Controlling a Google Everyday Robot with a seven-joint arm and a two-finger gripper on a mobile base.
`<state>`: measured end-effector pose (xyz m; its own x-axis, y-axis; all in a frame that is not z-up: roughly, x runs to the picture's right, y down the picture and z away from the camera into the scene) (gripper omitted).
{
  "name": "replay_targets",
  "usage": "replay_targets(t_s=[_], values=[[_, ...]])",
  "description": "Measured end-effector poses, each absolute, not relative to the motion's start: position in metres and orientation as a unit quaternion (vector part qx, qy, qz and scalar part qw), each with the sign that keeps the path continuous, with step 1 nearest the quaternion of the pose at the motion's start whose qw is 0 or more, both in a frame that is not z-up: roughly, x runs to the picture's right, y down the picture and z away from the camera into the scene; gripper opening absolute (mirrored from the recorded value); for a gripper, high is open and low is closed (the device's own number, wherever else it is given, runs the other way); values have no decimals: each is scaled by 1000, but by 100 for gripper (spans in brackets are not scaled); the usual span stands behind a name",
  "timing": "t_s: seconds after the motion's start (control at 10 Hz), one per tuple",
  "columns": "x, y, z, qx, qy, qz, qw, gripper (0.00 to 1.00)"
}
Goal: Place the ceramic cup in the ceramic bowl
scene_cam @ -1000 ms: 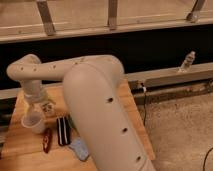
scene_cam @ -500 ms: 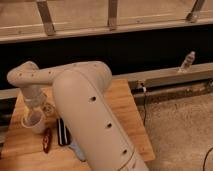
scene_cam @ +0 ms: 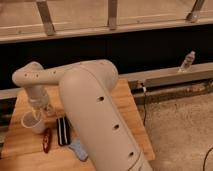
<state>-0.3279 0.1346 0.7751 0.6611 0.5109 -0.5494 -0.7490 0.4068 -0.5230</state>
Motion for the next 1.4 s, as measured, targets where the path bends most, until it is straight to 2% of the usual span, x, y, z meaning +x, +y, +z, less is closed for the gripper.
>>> replay_targets(t_s=[0.2,0.3,0.4,0.6,0.8,1.2,1.4], values=[[-323,134,771,-392,148,387,821,20],[-321,133,768,-396,141,392,818,8],[-318,132,766,-402,134,398,814,2],[-307,122,762,-456,84,423,778,0],[-299,104,753,-484,41,442,754,0],[-276,36,724,-457,-5,478,750,0],[-253,7,720,-421,7,497,759,0]])
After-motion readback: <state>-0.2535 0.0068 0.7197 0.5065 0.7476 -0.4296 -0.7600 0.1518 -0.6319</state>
